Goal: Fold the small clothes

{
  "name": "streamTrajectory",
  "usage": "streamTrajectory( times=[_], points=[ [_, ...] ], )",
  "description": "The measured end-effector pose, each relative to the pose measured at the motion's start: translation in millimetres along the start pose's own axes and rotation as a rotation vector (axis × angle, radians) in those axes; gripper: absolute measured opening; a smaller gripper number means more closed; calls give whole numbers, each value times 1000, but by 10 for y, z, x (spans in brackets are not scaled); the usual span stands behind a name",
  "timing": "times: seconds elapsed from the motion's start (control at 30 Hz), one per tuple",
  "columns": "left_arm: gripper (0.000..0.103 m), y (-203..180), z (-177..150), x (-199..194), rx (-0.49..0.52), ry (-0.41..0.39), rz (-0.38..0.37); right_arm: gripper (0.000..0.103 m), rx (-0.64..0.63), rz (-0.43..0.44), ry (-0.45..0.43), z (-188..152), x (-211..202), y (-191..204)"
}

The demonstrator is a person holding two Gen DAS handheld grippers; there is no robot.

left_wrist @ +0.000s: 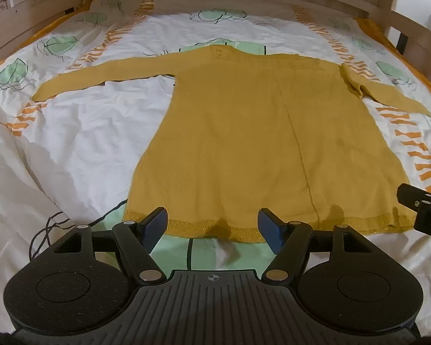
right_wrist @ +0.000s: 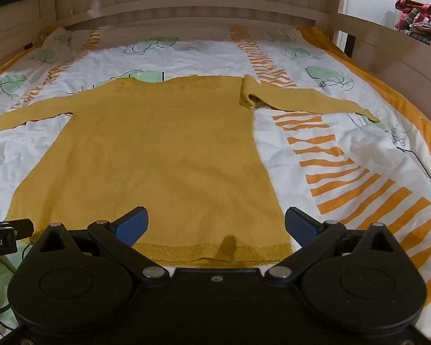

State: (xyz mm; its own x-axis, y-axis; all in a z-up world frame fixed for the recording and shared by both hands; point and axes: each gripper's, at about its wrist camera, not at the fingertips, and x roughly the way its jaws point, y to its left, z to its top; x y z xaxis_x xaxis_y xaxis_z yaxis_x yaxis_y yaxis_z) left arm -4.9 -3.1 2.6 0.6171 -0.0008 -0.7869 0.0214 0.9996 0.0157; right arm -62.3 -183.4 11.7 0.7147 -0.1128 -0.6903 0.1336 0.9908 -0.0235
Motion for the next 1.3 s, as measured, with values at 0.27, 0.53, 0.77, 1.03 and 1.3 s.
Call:
streamTrajectory(
  times=[0.27, 0.53, 0.77, 1.03, 1.3],
  points=[
    [68, 13, -9, 11, 4, 3, 0, 101, 1, 0, 8, 0, 9, 8],
    [68, 12, -13, 14, 2, 8, 3, 101, 5, 1, 16, -9, 23, 3],
    [68, 12, -17, 17, 7, 9, 3, 101, 11, 1, 24, -12, 32, 10],
    [68, 13, -13, 29, 7, 16, 5, 101, 17, 6, 38, -4, 65, 9],
    [68, 7, -2, 58, 10, 23, 7, 101, 29, 14, 56, -13, 116, 11]
  ],
)
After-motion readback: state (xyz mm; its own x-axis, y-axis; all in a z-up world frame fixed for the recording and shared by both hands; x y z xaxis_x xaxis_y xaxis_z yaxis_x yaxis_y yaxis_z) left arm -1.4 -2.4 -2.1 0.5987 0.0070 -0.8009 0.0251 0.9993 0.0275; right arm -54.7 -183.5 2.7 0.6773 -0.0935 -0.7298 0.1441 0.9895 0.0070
